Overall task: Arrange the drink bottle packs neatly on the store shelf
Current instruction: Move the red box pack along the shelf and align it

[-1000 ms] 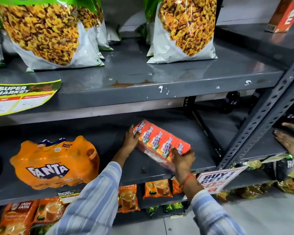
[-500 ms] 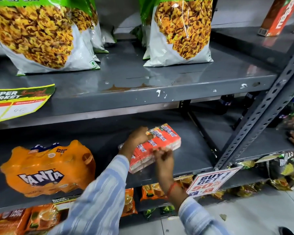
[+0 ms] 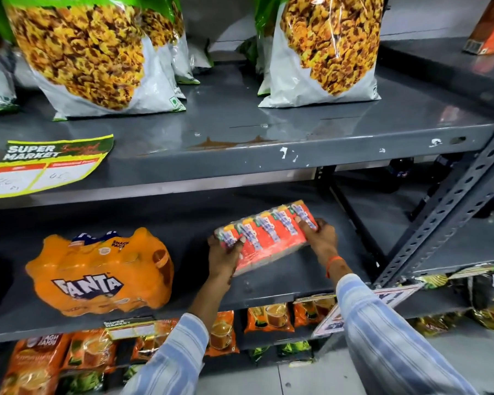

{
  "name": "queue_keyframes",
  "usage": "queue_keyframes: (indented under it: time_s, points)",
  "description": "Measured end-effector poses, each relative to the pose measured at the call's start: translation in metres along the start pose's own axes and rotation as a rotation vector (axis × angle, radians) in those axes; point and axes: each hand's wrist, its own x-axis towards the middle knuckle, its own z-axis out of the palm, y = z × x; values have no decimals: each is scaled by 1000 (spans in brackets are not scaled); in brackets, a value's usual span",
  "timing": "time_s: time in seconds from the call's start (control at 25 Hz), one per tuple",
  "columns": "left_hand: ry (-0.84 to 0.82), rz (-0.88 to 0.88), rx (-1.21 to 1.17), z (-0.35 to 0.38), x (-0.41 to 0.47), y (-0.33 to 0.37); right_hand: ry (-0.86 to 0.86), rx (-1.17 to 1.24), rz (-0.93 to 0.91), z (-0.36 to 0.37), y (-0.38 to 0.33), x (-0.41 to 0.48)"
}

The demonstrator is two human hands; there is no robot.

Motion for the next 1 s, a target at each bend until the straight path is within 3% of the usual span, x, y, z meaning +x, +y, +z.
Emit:
queue_keyframes:
  time_s: [0.16, 0.28, 0.4, 0.52, 0.56, 0.68, 0.92, 1.0]
  points:
    - [-132, 235, 62, -2, -4, -7, 70, 320, -52, -9, 23, -13]
    - [-108, 315, 121, -1, -28, -27, 161, 519, 54, -12, 20, -12]
    - [-29, 364, 154, 2, -50, -33, 186, 553, 41, -15, 21, -10]
    - [178, 294, 233, 26, -70, -28, 81, 551, 47, -19, 21, -13]
    - [170, 255, 211, 36, -83, -27, 54, 546, 56, -22, 20, -14]
    - [51, 183, 148, 56, -91, -19, 66, 569, 70, -28, 24, -23]
    - [-218, 142, 61, 49, 0, 37, 321, 363, -28, -17, 50, -61]
    - [-158, 96, 54, 47, 5, 39, 267, 368, -24, -20, 46, -63]
